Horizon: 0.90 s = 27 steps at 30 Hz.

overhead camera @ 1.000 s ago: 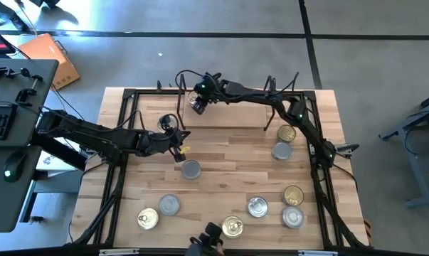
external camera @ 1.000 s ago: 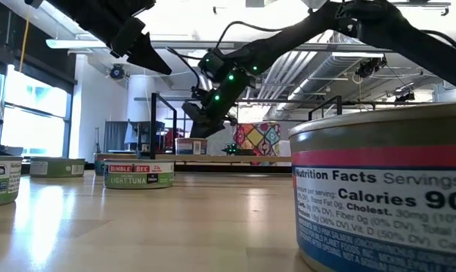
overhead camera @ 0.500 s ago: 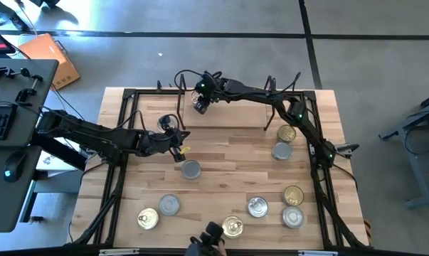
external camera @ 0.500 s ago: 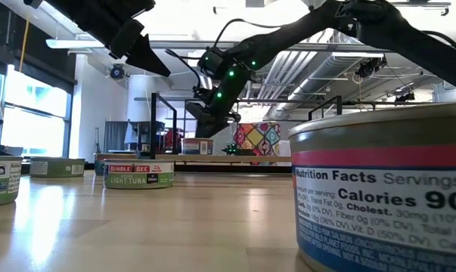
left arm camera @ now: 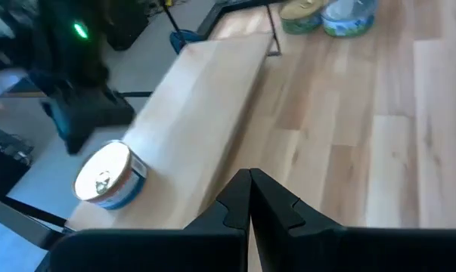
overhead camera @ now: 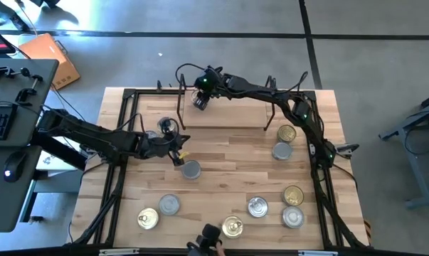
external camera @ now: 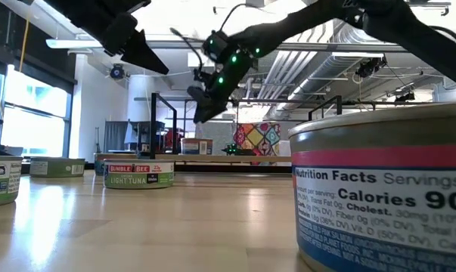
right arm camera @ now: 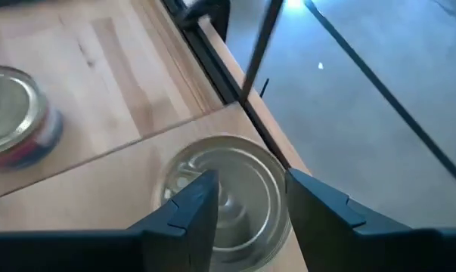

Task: Stack canned seafood by type on shelf
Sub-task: Put the blue-pink tuna can on the shelf, then put the green tuna can on the shelf

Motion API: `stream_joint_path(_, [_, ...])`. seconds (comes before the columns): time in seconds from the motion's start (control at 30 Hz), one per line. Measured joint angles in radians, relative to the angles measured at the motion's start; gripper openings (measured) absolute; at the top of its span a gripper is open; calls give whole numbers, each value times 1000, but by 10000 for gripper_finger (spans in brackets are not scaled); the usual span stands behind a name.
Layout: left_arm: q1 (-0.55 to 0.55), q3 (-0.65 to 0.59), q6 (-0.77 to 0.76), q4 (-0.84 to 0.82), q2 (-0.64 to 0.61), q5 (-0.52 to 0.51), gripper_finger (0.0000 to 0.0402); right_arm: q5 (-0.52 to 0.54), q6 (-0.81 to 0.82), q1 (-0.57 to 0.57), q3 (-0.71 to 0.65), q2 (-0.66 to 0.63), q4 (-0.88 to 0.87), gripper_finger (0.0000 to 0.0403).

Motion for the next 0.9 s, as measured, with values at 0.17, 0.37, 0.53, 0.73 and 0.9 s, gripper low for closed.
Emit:
stream_joint_path(0.17, [-57, 0, -54, -72, 0, -1, 0, 2, -60, 55, -68, -86, -8, 146])
stream_joint_path(0.37, [-122, 0, -107, -125, 0, -33, 0, 18, -111, 169, -321, -211, 72, 146])
stream_joint_path(0.53, [-170, 0, -106, -127, 0, -35, 0, 18, -90, 282, -625, -355, 266, 146])
stream_joint_path(0.73, [-197, 0, -106, -133, 2, -20, 0, -103, -71, 448, -850, -398, 494, 146])
stream_joint_path(0.9, [-206, 0, -134, -131, 15, 46, 0, -127, -22, 545, -877, -287, 704, 146])
